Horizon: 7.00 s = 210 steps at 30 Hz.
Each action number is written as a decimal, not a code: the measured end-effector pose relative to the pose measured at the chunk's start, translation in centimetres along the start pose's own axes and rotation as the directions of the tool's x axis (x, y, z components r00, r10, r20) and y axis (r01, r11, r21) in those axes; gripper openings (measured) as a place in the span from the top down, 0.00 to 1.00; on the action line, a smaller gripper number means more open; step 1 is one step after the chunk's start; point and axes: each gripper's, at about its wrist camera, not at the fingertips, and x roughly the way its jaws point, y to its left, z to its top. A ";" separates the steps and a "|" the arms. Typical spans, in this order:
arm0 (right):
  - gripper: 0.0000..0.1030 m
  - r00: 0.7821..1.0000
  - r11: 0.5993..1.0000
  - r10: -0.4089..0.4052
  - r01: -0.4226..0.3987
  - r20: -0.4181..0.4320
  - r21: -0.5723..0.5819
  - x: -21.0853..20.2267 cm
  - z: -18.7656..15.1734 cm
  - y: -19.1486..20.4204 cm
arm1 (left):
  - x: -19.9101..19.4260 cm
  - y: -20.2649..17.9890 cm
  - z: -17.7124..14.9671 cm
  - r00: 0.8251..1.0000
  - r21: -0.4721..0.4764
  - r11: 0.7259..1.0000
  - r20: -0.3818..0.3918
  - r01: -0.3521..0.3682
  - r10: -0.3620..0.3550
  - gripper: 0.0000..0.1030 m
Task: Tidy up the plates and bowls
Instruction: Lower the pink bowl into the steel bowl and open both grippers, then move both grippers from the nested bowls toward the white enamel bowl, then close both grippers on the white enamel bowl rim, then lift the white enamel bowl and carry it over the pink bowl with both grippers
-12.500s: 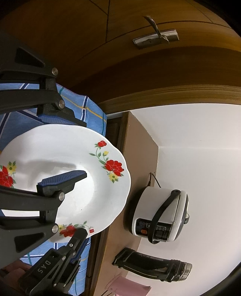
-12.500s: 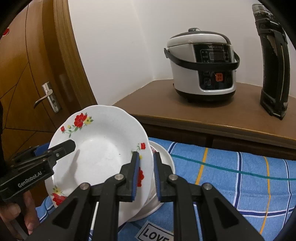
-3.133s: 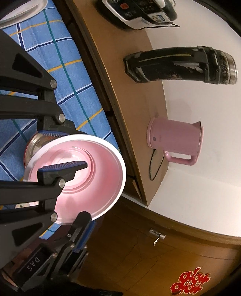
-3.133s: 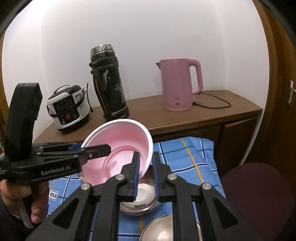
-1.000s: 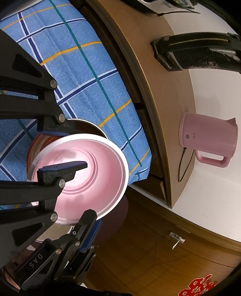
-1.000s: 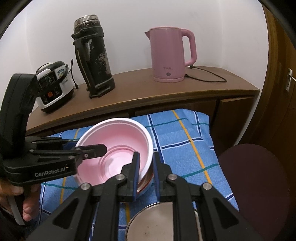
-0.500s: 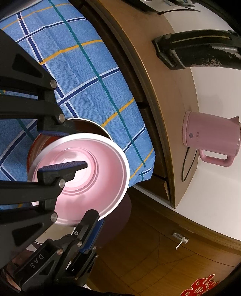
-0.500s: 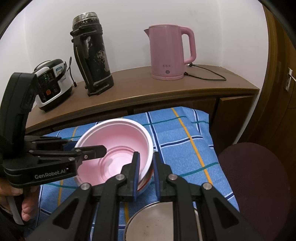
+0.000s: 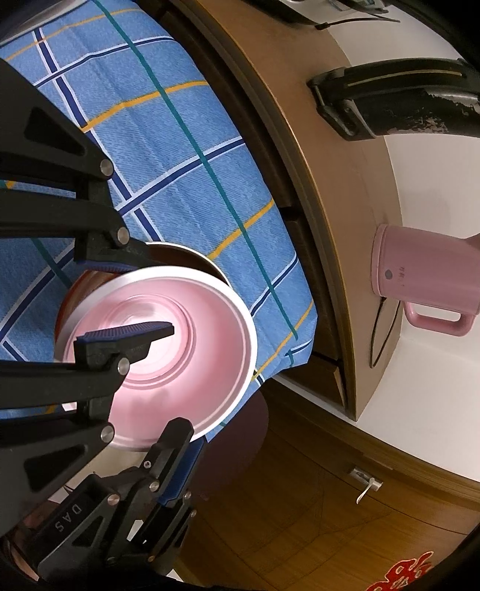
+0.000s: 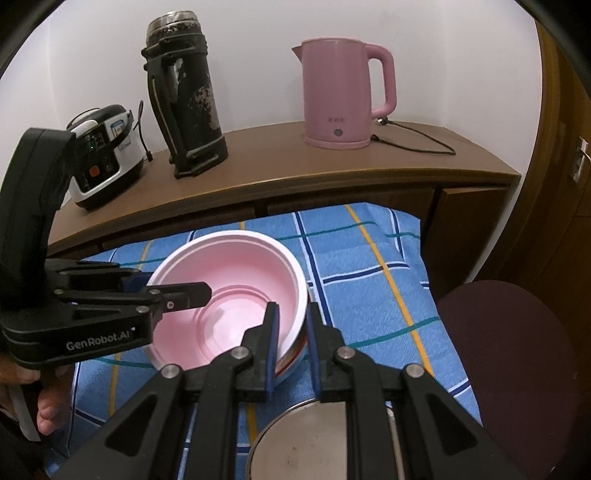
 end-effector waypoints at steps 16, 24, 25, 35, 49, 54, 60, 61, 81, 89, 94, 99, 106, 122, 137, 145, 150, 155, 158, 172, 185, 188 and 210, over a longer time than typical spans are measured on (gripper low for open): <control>0.85 1.000 1.000 -0.006 0.006 -0.026 -0.019 0.5 -0.3 0.3 | 0.5 0.1 -0.1 1.000 0.014 1.000 -0.012 -0.013 0.014 0.74; 0.84 0.999 1.000 -0.006 0.005 -0.039 -0.029 0.9 -0.4 0.5 | 0.7 0.4 -0.1 1.000 0.018 1.000 -0.019 -0.022 0.022 0.74; 0.84 0.999 1.000 -0.004 0.003 -0.039 -0.028 0.9 -0.4 0.5 | 0.8 0.4 0.0 1.000 0.017 1.000 -0.019 -0.021 0.022 0.74; 0.84 0.999 0.999 -0.003 0.002 -0.039 -0.035 1.1 -0.4 0.5 | 0.7 0.5 0.0 1.000 0.015 1.000 -0.016 -0.019 0.019 0.74; 0.84 0.999 0.999 -0.007 0.005 -0.039 -0.041 1.0 -0.5 0.5 | 0.7 0.5 0.0 1.000 0.021 0.999 -0.009 -0.024 0.025 0.74; 0.84 0.999 0.999 -0.006 0.005 -0.039 -0.040 1.0 -0.5 0.5 | 0.7 0.1 -0.1 0.999 0.043 0.998 0.002 -0.046 0.046 0.74; 0.84 0.999 0.999 -0.005 0.004 -0.039 -0.041 1.0 -0.5 0.3 | 0.8 0.0 -0.1 0.999 0.052 0.997 0.005 -0.049 0.049 0.74; 0.84 0.999 0.999 -0.006 0.004 -0.039 -0.040 1.0 -0.5 0.3 | 0.8 0.0 -0.1 0.999 0.053 0.997 0.005 -0.049 0.049 0.74; 0.84 0.999 0.999 -0.010 0.008 -0.045 -0.047 1.0 -0.5 0.2 | 0.9 -0.3 -0.2 0.999 0.063 0.997 0.010 -0.054 0.054 0.74; 0.49 1.000 0.998 0.023 -0.024 -0.010 -0.055 -0.1 -0.4 0.7 | 0.4 0.3 0.2 1.000 0.019 1.000 0.009 -0.012 0.012 0.57; 0.49 0.999 0.999 0.028 -0.028 0.014 -0.044 -0.8 -0.3 0.6 | -1.3 0.3 0.5 0.994 0.002 0.998 0.088 -0.065 0.065 0.25; 0.48 0.999 0.999 0.021 -0.019 0.036 -0.037 -1.8 -0.5 0.3 | -2.0 0.9 0.6 0.993 -0.033 0.998 0.102 -0.049 0.052 0.25; 0.48 0.998 1.000 -0.010 0.011 0.069 -0.019 -3.7 -1.1 -1.2 | -3.5 -2.5 0.0 0.991 0.067 0.997 0.126 -0.044 0.035 0.25; 0.50 0.993 0.993 -0.115 0.114 0.020 0.033 -7.1 -5.8 -5.8 | -4.2 -10.1 -3.5 0.996 0.238 0.969 0.046 0.063 -0.076 0.25; 0.69 0.997 0.994 -0.069 0.072 -0.039 0.080 -6.7 -8.9 -6.9 | -1.4 -11.1 -5.8 0.993 0.222 0.969 -0.057 0.109 -0.099 0.64; 0.84 0.998 0.995 -0.040 0.045 -0.055 0.090 -5.5 -9.5 -6.6 | 0.5 -11.3 -6.5 0.985 0.203 0.966 -0.105 0.158 -0.139 0.64; 0.88 0.998 0.992 -0.051 0.055 -0.033 0.112 -6.0 -9.5 -7.2 | 0.5 -11.4 -6.4 0.989 0.217 0.966 -0.077 0.143 -0.129 0.72; 0.88 0.997 0.989 -0.071 0.072 -0.010 0.127 -7.0 -9.2 -7.6 | -0.5 -12.1 -6.1 0.986 0.227 0.960 -0.044 0.165 -0.159 0.75; 0.88 0.996 0.990 -0.086 0.085 0.007 0.116 -7.8 -8.7 -7.3 | -0.9 -12.3 -5.8 0.986 0.223 0.961 -0.031 0.166 -0.163 0.75; 0.88 0.991 0.989 -0.095 0.082 0.096 0.123 -10.2 -6.3 -6.6 | -4.4 -12.0 -4.2 0.973 0.212 0.958 0.080 0.195 -0.216 0.75; 0.88 0.979 0.991 -0.104 0.087 0.178 0.101 -11.3 -3.1 -5.2 | -6.6 -10.6 -1.9 0.962 0.168 0.968 0.168 0.188 -0.216 0.75; 0.88 0.975 0.992 -0.101 0.084 0.197 0.089 -11.5 -2.3 -4.7 | -6.9 -10.1 -1.6 0.960 0.157 0.968 0.173 0.195 -0.222 0.75; 0.88 0.969 1.000 -0.028 0.026 0.247 0.011 -10.0 2.2 -0.7 | -8.9 -4.9 0.9 0.951 0.043 0.986 0.260 0.164 -0.169 0.75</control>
